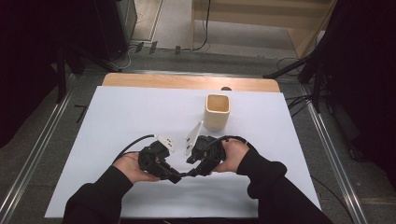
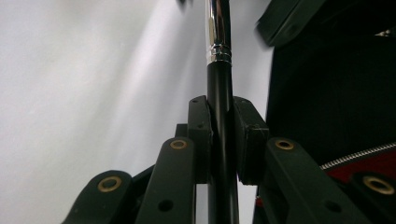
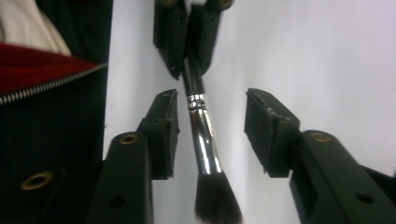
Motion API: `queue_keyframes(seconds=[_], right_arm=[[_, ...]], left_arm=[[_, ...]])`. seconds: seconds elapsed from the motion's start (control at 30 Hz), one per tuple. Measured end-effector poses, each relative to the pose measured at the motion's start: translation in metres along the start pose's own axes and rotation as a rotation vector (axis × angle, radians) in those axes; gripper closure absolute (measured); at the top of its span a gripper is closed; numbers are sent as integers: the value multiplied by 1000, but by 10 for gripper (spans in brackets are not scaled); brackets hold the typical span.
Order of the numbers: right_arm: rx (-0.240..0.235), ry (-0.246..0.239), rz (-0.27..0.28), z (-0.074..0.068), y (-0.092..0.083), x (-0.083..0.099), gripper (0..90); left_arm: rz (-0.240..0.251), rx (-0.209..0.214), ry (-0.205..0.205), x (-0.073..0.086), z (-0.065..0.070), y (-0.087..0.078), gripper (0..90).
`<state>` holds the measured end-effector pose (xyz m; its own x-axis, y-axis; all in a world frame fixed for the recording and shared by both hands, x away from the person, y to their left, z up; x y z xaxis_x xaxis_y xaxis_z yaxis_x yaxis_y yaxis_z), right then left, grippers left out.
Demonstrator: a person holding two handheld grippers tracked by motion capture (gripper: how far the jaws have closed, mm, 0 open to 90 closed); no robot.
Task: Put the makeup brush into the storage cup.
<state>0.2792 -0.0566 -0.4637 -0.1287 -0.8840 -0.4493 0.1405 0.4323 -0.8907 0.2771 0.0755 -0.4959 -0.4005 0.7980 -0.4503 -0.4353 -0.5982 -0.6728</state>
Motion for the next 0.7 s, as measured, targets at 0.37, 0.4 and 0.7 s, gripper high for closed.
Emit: queue_keyframes(seconds=[0.37, 0.4, 0.7], right_arm=[[64, 156, 91, 5, -16, 16, 439], [71, 174, 99, 5, -17, 18, 418], [74, 292, 155, -1, -22, 30, 313]], left_arm=[[77, 1, -74, 4, -8, -8, 797], [84, -8, -76, 4, -9, -9, 798], [139, -17, -109, 6, -14, -14, 798]])
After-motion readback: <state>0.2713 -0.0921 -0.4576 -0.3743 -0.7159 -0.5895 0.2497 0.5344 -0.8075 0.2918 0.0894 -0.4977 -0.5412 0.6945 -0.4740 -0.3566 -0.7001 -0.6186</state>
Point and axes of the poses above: each handheld gripper's, and its own axes: y roughly forward along the jaws, x roughly out of its underside, z roughly to its right, the point moved 6 cm from there along y, roughly forward along the jaws, and after that the axes turned 11 degrees about x, right-handed, at the moved point
